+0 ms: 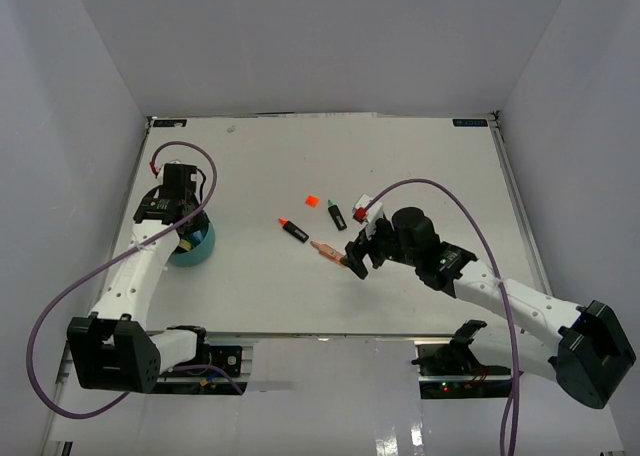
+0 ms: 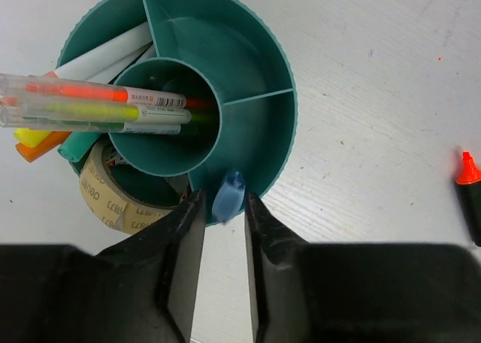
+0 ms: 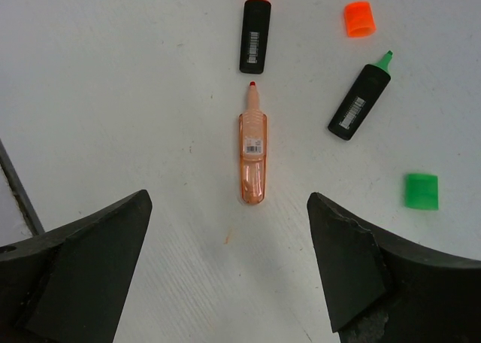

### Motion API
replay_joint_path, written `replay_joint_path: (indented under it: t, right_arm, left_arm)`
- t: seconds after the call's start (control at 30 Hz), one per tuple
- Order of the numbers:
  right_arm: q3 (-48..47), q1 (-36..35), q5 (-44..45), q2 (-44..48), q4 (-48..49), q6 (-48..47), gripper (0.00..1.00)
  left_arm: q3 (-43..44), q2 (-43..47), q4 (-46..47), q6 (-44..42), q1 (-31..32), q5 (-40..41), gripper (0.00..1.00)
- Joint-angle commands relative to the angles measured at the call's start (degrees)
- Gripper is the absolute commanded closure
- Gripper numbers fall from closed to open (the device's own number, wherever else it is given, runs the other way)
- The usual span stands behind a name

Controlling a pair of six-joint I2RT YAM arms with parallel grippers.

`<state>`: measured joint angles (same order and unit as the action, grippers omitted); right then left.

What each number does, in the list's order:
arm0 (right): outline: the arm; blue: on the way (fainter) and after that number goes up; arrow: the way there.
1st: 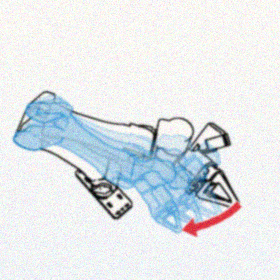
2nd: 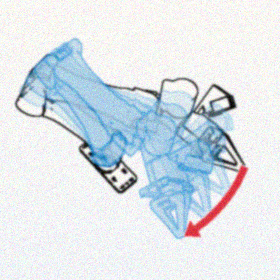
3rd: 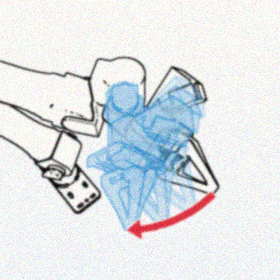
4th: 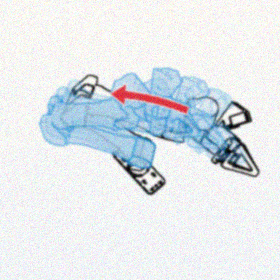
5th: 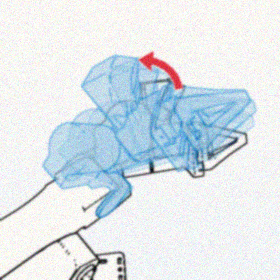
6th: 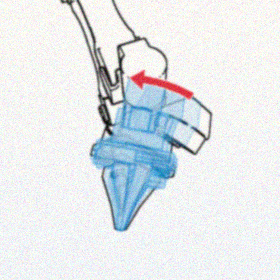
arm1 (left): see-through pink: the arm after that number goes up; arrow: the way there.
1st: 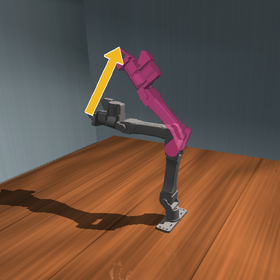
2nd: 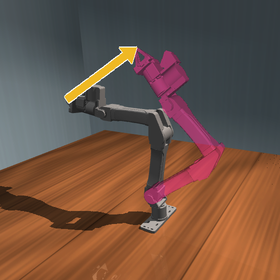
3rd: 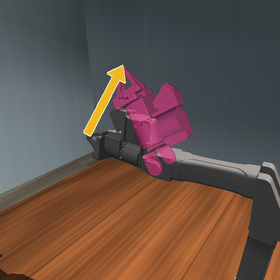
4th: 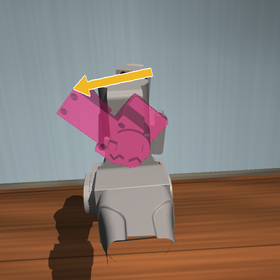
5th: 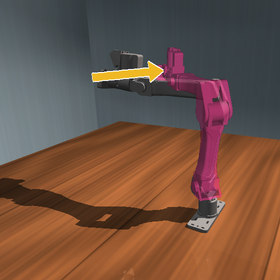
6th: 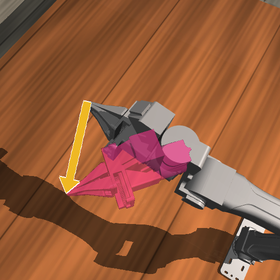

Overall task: Sort the stationery into containers
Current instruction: Place the pen in the storage box, then pick up the pen from the center of the board.

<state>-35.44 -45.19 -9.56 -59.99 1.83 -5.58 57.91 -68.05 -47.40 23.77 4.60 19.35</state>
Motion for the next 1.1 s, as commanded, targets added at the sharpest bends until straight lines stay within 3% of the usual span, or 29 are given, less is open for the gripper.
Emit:
replay_joint_path:
  t: [0.0, 0.13, 0.37, 0.53, 0.73, 1.07]
  right_arm:
    - [-2.1, -0.3, 0.2, -1.8, 2.0, 0.8, 0.09]
    - [-2.7, -0.3, 0.2, -3.8, 1.6, 1.0, 0.09]
    - [-3.1, -0.3, 1.5, -6.9, 2.0, 1.2, 0.06]
    - [-5.0, -0.3, 1.7, -10.7, 1.1, 1.0, 0.00]
    - [-9.6, -0.3, 2.0, -18.5, -4.0, 0.3, 0.06]
    - [-15.4, -1.6, 6.1, -29.0, -11.2, 0.5, 0.18]
  left_arm:
    - [0.1, 2.2, 1.3, 0.3, -0.3, 0.4, 0.60]
    - [-0.3, 2.7, 1.5, 0.3, -0.4, 0.4, 0.50]
    - [1.9, 3.5, 0.7, 0.3, -0.4, -2.3, 0.41]
    - [5.9, 6.0, 0.7, -0.1, -0.5, -10.8, 0.27]
    - [6.8, 11.3, 5.3, -2.3, -0.4, -20.4, 0.06]
    - [2.6, 15.8, 8.5, -3.8, -0.5, -23.8, 0.03]
